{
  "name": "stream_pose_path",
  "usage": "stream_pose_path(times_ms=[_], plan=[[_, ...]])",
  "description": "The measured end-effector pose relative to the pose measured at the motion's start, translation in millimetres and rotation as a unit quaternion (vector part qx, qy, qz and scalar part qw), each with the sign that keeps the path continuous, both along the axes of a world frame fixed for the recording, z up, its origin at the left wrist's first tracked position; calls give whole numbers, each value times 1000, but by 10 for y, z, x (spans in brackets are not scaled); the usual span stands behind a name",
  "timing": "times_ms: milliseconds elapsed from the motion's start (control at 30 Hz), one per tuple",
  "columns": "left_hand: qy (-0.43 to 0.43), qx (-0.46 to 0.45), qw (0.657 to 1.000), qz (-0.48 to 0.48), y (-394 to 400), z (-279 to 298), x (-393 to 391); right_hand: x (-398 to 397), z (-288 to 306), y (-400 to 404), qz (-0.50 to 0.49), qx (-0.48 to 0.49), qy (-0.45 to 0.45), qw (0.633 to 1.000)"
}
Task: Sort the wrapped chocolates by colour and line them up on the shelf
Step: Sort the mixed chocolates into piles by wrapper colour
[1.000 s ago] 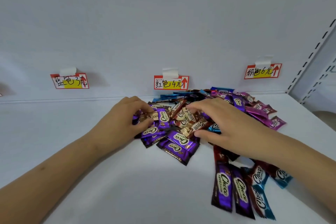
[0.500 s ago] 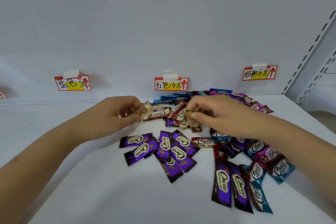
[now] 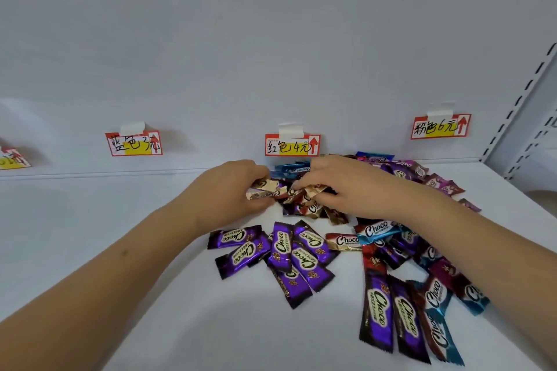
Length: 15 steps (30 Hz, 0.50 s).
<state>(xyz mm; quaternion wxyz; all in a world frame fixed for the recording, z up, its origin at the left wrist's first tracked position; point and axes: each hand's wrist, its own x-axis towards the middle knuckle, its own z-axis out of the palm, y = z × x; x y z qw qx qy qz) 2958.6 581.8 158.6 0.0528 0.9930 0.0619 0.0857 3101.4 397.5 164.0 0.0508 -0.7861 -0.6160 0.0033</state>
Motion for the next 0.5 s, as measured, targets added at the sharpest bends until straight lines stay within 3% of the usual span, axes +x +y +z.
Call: stream_pose_path(times_ms=[167, 367, 500], plan=[[1, -37, 999, -31, 38, -5, -83, -38, 35, -96, 20, 28, 38, 999], [-79, -300, 950, 35, -77, 78, -101, 16, 154, -141, -52, 151, 237, 958], [-61, -359, 928, 80, -178, 114, -112, 12, 206, -163, -89, 204, 302, 927]])
